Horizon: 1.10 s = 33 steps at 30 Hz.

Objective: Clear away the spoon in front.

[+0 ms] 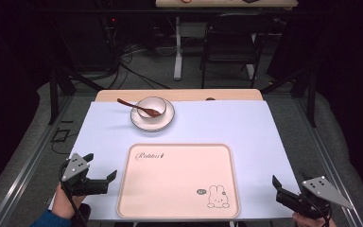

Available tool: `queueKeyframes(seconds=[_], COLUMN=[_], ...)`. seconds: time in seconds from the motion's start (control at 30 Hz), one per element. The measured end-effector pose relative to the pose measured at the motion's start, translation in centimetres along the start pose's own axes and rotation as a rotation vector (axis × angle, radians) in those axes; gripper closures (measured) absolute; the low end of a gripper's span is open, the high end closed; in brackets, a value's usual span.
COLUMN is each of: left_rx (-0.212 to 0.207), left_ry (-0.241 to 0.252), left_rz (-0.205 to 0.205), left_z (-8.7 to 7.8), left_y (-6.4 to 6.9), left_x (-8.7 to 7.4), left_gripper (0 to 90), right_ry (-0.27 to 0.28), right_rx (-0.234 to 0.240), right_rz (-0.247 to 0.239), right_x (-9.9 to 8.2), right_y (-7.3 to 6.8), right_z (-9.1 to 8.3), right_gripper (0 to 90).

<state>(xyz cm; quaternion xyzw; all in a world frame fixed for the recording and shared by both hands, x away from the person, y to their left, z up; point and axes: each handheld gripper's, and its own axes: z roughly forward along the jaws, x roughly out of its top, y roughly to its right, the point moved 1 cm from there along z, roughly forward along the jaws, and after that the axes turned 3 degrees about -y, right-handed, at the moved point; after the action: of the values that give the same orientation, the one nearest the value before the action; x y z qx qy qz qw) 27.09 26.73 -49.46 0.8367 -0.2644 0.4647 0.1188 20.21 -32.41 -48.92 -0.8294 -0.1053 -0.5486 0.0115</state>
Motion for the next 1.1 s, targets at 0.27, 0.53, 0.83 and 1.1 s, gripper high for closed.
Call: queueKeyframes(seconds=[0.27, 0.53, 0.83, 1.1], left_rx=[-0.002, 0.007, -0.018, -0.002], left_ry=[0.005, 0.025, 0.043, 0.049], left_rz=[0.001, 0.005, -0.017, -0.007], left_z=[-0.1, -0.4, -0.1, 1.2], left_y=[0.0, 0.1, 0.4, 0.3], left_x=[0.0, 0.0, 0.4, 1.2], left_gripper=[0.1, 0.1, 0.1, 0.1], right_ry=[-0.001, -0.003, -0.004, -0.002], right_rx=[-0.001, -0.004, -0.002, 0.000], right_rz=[0.001, 0.001, 0.001, -0.004], right_x=[0.1, 0.0, 0.0, 0.1], right_y=[0.0, 0.0, 0.0, -0.1], right_z=[0.1, 0.1, 0.2, 0.2], right_gripper=[14.2, 14.2, 14.2, 14.2])
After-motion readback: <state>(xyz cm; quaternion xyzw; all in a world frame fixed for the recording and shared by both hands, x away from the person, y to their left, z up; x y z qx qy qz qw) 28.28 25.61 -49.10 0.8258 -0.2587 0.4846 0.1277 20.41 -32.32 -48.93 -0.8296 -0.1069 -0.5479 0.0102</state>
